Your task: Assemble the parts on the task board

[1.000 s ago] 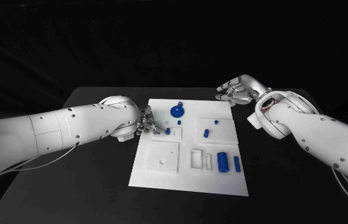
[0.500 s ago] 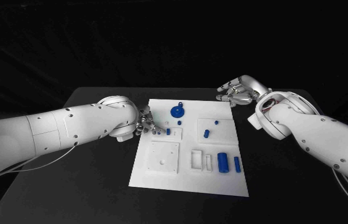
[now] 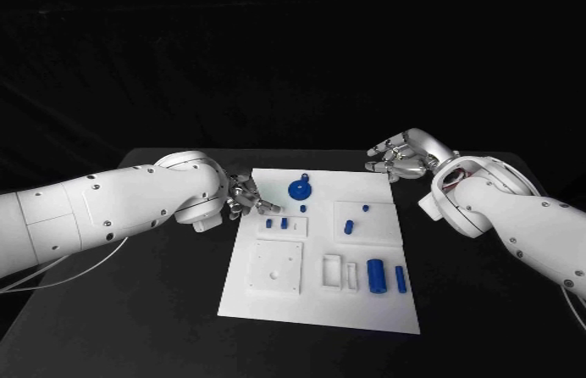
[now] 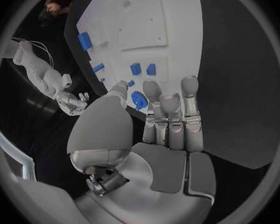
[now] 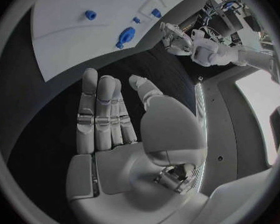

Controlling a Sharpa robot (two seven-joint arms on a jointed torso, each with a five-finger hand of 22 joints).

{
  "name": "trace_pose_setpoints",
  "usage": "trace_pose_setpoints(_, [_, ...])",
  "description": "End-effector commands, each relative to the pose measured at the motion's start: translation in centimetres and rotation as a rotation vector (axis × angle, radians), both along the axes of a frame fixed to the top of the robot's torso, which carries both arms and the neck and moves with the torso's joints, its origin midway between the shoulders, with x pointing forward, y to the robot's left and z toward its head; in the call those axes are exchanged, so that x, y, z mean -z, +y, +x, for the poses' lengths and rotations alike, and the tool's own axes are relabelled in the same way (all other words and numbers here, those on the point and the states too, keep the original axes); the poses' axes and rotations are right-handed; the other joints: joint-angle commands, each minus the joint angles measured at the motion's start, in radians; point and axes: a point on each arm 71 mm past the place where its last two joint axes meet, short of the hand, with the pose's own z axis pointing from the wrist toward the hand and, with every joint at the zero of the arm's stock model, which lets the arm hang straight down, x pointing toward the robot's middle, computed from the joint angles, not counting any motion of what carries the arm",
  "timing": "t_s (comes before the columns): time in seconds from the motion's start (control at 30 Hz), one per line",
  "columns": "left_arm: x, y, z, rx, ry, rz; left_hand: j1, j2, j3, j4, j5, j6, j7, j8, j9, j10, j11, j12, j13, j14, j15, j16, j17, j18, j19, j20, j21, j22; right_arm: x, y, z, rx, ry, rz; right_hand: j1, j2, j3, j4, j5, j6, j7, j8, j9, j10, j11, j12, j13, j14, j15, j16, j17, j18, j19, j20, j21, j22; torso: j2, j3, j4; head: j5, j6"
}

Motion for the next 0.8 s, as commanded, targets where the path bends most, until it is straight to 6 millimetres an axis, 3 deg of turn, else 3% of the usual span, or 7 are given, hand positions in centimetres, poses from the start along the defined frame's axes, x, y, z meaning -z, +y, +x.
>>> trace_pose_setpoints(0.03, [-1.2, -0.2, 0.1, -0.027, -0.064, -0.086, 0.011, 0.035, 0.004, -0.017, 0.006, -0.049, 0.015, 0.024, -0.041, -0.051, 0.013, -0.027, -0.03, -0.05, 0.014, -0.042, -0.046, -0.007, -0.031, 0.01, -0.048, -0.01, 0.1, 0.0, 0.0, -0.004, 0.0, -0.003, 0.011, -0.003, 0.006, 0.002, -0.006, -0.005, 0.0, -0.005, -0.001, 0.003, 0.001, 0.0, -0.002, -0.006, 0.0, -0.005, -0.001, -0.006, -0.006, -0.001, 0.0, -0.001, 0.0, 0.0, -0.0011, 0.001, 0.002])
trace_pose_setpoints(0.13, [-2.3, -0.5, 0.4, -0.013, -0.162, -0.092, 0.069, 0.127, 0.01, -0.106, 0.065, -0.075, 0.021, 0.059, -0.083, -0.093, 0.024, -0.071, -0.082, -0.092, 0.027, -0.09, -0.091, -0.01, -0.056, 0.025, -0.108, -0.044, 0.1, -0.1, 0.0, -0.003, -0.001, -0.002, 0.011, -0.003, 0.006, 0.002, -0.006, -0.005, 0.0, -0.005, -0.001, 0.003, 0.001, 0.0, -0.002, -0.006, 0.0, -0.005, -0.001, -0.006, -0.006, -0.001, 0.0, -0.001, 0.0, 0.0014, -0.0013, 0.0, 0.006])
trace_pose_setpoints(0.23, [-2.9, -1.3, 0.6, 0.028, -0.23, -0.105, 0.159, 0.169, -0.002, -0.184, 0.03, -0.099, 0.044, 0.056, -0.159, -0.172, 0.05, -0.187, -0.2, -0.164, 0.057, -0.213, -0.189, -0.019, -0.106, 0.051, -0.223, -0.131, 0.0, -0.1, 0.0, -0.002, -0.004, 0.0, 0.011, -0.002, 0.007, 0.002, -0.005, -0.003, 0.0, -0.005, -0.001, 0.003, 0.001, 0.0, -0.002, -0.005, -0.001, -0.005, -0.002, -0.006, -0.005, -0.001, 0.0, -0.001, 0.001, 0.0007, -0.0019, -0.001, 0.007])
trace_pose_setpoints(0.43, [-3.1, -4.0, 0.4, 0.195, -0.328, -0.141, 0.297, 0.158, 0.016, -0.282, 0.021, -0.112, 0.075, -0.026, -0.33, -0.189, 0.102, -0.524, -0.558, -0.161, 0.091, -0.337, -0.33, -0.004, -0.088, 0.08, -0.336, -0.235, 0.1, 0.0, 0.1, -0.004, -0.009, 0.007, 0.013, -0.002, 0.012, -0.001, -0.004, -0.002, 0.0, -0.005, -0.001, 0.002, 0.001, -0.003, -0.004, -0.009, 0.0, -0.011, -0.006, -0.007, -0.01, -0.001, -0.002, -0.003, 0.003, -0.0016, -0.0046, -0.002, 0.013])
trace_pose_setpoints(0.5, [-3.0, -4.7, 0.3, 0.246, -0.363, -0.143, 0.313, 0.147, 0.018, -0.299, -0.039, -0.094, 0.075, -0.038, -0.355, -0.182, 0.11, -0.575, -0.614, -0.15, 0.092, -0.331, -0.338, 0.003, -0.075, 0.082, -0.338, -0.236, 0.1, 0.0, 0.1, -0.004, -0.008, 0.008, 0.011, -0.003, 0.015, -0.003, -0.004, -0.002, 0.0, -0.005, -0.001, 0.003, 0.001, -0.004, -0.006, -0.009, 0.001, -0.022, -0.016, -0.007, -0.015, 0.0, -0.003, -0.009, 0.001, -0.0006, -0.0035, -0.005, 0.014])
trace_pose_setpoints(0.57, [-2.8, -5.3, 0.3, 0.299, -0.391, -0.146, 0.329, 0.147, 0.019, -0.314, -0.067, -0.073, 0.076, -0.046, -0.373, -0.173, 0.114, -0.606, -0.621, -0.135, 0.091, -0.315, -0.34, 0.011, -0.055, 0.08, -0.331, -0.228, 0.1, 0.0, 0.1, -0.005, -0.008, 0.009, 0.011, -0.002, 0.016, -0.003, -0.004, -0.002, 0.0, -0.005, -0.001, 0.002, 0.001, -0.005, -0.007, -0.008, 0.0, -0.023, -0.017, -0.007, -0.015, 0.0, -0.002, -0.01, 0.001, -0.0001, -0.0031, -0.007, 0.016])
trace_pose_setpoints(0.8, [-1.6, -6.5, 0.6, 0.443, -0.482, -0.09, 0.354, 0.159, 0.034, -0.363, -0.061, -0.047, 0.07, -0.065, -0.426, -0.205, 0.124, -0.623, -0.622, -0.107, 0.087, -0.261, -0.343, 0.032, -0.036, 0.077, -0.287, -0.137, 0.0, 0.3, 0.1, -0.012, -0.008, 0.012, 0.011, -0.001, 0.019, -0.005, -0.004, -0.001, 0.001, -0.005, -0.001, 0.003, 0.001, -0.008, -0.01, -0.005, 0.0, -0.028, -0.022, -0.007, -0.013, 0.0, -0.002, -0.018, 0.002, 0.0006, -0.001, -0.012, 0.019])
